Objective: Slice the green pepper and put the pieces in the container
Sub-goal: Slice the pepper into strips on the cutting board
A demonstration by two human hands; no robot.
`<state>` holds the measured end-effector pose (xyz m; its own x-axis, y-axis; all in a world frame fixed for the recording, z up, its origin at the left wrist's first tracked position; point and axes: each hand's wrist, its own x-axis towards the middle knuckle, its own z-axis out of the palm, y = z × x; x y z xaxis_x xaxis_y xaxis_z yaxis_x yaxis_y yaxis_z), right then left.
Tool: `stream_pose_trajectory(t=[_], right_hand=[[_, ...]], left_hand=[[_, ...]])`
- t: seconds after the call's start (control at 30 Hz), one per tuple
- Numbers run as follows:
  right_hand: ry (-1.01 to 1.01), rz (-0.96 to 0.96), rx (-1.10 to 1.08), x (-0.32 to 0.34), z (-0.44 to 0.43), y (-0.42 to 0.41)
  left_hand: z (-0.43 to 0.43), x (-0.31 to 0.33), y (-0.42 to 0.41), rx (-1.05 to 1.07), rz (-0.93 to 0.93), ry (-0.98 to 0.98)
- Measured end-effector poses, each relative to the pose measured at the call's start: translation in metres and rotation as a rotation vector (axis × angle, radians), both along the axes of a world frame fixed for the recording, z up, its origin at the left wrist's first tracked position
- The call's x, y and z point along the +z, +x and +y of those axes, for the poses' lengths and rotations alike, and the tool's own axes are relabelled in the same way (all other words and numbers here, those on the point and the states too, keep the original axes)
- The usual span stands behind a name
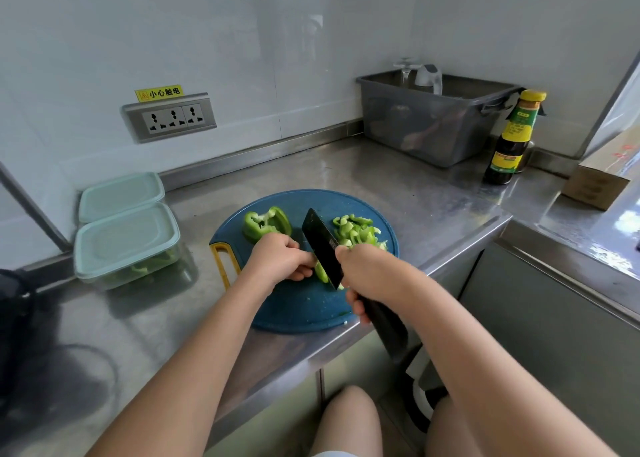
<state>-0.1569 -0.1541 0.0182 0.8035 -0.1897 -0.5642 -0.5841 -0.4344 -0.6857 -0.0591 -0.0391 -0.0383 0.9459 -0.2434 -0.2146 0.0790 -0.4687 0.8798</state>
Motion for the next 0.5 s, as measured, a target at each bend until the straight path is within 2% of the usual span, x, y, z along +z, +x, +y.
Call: stream_pose_trajectory(t=[0.07,0.2,0.3,0.43,0.5], right_hand=[[0.06,0.033,-0.057,0.007,-0.003,0.007],[0.016,0.07,-0.004,0.015,-0.002,0.011],[-0.077,0.026,0.046,0.012,0.005,0.007],[-0.11,-0.137,-0.036,-0.001,0.018,-0.004],[-0.233,-0.09,0.024,0.006,0.03,-0.012]], left_hand=[[0.001,0.002,0.0,-0.007,0.042,-0.015],[0.001,0.008,-0.003,-0.058,0.093,0.027],[0.0,0.011,-0.008,-0.102,0.149,0.038],[0.001,0.011,-0.008,-0.104,0.157,-0.006],[0.001,0.01,-0.009,-0.09,0.159,-0.023]])
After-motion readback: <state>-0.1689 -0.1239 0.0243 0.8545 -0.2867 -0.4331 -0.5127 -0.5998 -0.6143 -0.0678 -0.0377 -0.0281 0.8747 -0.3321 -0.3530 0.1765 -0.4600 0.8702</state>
